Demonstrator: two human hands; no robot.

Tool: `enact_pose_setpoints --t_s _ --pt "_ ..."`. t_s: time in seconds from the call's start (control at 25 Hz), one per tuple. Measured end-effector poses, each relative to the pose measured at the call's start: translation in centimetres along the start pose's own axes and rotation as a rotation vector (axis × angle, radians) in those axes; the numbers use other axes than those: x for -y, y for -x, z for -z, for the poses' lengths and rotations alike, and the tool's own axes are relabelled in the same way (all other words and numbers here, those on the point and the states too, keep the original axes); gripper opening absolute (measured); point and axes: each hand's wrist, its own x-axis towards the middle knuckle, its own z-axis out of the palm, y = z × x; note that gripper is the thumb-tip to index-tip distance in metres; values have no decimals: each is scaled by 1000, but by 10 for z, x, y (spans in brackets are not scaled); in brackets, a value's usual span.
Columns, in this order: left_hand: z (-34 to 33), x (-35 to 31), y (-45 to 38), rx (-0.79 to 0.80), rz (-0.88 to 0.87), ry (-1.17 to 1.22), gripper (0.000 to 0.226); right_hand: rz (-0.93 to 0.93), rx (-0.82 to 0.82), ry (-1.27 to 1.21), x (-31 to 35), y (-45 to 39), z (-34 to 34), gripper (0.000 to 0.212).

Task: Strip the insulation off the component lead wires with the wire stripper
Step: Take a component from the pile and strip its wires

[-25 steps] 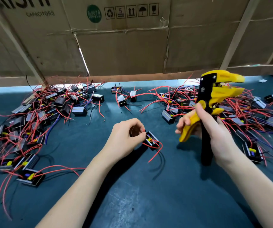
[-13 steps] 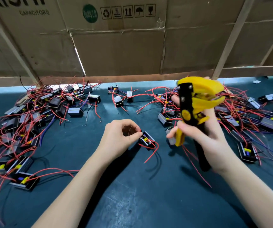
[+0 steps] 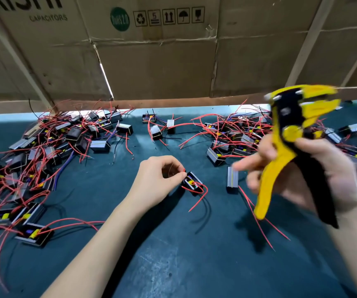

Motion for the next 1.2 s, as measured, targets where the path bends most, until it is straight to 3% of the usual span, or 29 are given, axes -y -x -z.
enact_pose_setpoints --t_s 0.08,0.16,0.28,0.4,0.48,0.68,0.88,0.96,1.08,1.2 --pt "0 0 0 4 -11 -2 8 -238 -119 399 -14 -4 9 32" --pt "1 0 1 10 -16 2 9 -327 -310 641 -25 -10 12 35" --pt "1 0 0 17 -4 15 9 -114 -601 910 -23 -11 19 40" --pt "2 2 -1 35 26 59 8 30 -816 909 -15 -4 31 43" --pt "2 3 -1 46 35 82 8 83 -806 895 -13 -4 26 33" --pt "6 7 -3 34 43 41 10 187 -609 977 -43 -11 -5 40" --pt "8 12 -6 37 35 25 9 168 -642 1150 -63 -18 -17 45" --pt "8 13 -7 50 43 71 7 54 -662 1159 -57 -16 -15 52" --pt "7 16 -7 50 99 174 5 -196 -532 1027 -48 -12 -6 50" --pt "6 15 -6 44 111 230 5 -183 -466 934 -48 -11 -4 50"
